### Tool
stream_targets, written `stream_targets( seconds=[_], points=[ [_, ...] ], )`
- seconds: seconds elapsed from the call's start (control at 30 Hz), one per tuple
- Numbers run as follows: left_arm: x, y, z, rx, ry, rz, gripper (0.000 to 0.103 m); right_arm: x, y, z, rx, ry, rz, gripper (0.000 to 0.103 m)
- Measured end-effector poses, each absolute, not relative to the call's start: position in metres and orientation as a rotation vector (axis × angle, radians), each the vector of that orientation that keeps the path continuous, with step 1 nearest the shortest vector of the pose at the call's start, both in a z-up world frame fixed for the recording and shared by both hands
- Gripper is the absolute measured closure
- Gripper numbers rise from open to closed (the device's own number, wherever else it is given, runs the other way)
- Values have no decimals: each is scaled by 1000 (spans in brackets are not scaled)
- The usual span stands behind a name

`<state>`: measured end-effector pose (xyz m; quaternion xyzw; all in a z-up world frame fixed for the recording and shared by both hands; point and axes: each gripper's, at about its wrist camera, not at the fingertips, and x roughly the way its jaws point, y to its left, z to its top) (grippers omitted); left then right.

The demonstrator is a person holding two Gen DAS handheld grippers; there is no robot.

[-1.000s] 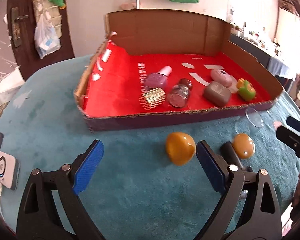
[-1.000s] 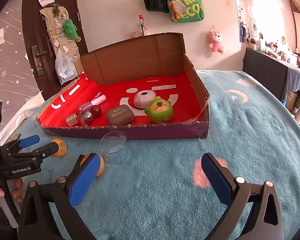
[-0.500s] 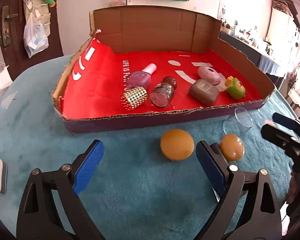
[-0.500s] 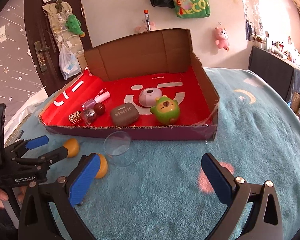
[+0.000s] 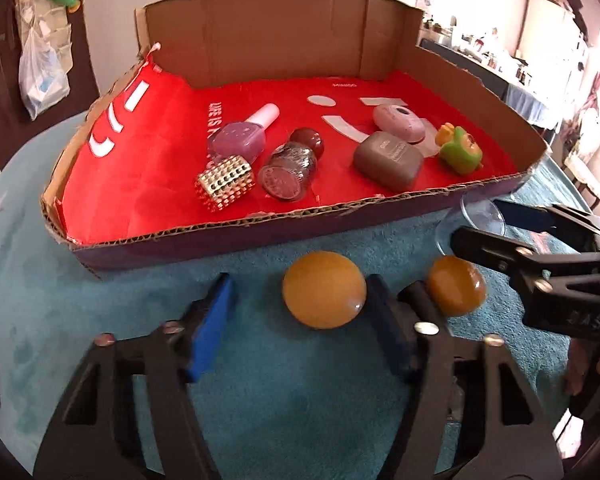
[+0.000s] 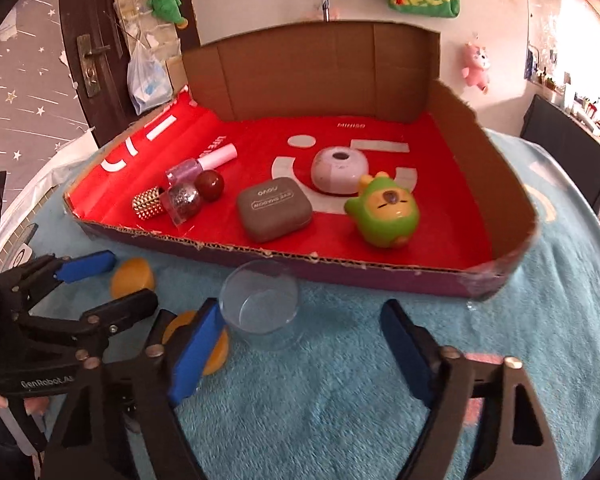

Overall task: Organize rigid objects
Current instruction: 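Grasp the round orange sponge with left tool while right tool grasps the clear plastic cup, then carry the sponge and cup into the box and lower them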

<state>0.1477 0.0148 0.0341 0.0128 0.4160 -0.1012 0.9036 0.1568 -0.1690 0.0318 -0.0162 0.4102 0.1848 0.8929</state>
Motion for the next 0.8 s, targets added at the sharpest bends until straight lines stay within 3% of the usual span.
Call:
stream_targets(
  seconds=[0.07,0.13,0.8],
  points=[
    [146,15,35,16,857,-238,67,159,-168,30,-22,867,415,43],
    [145,16,38,4,852,-247,67,158,-165,30,-13,870,454,60],
    [122,7,90,-5,731,-363,67,117,-181,77,-11,719,490,61]
  ],
)
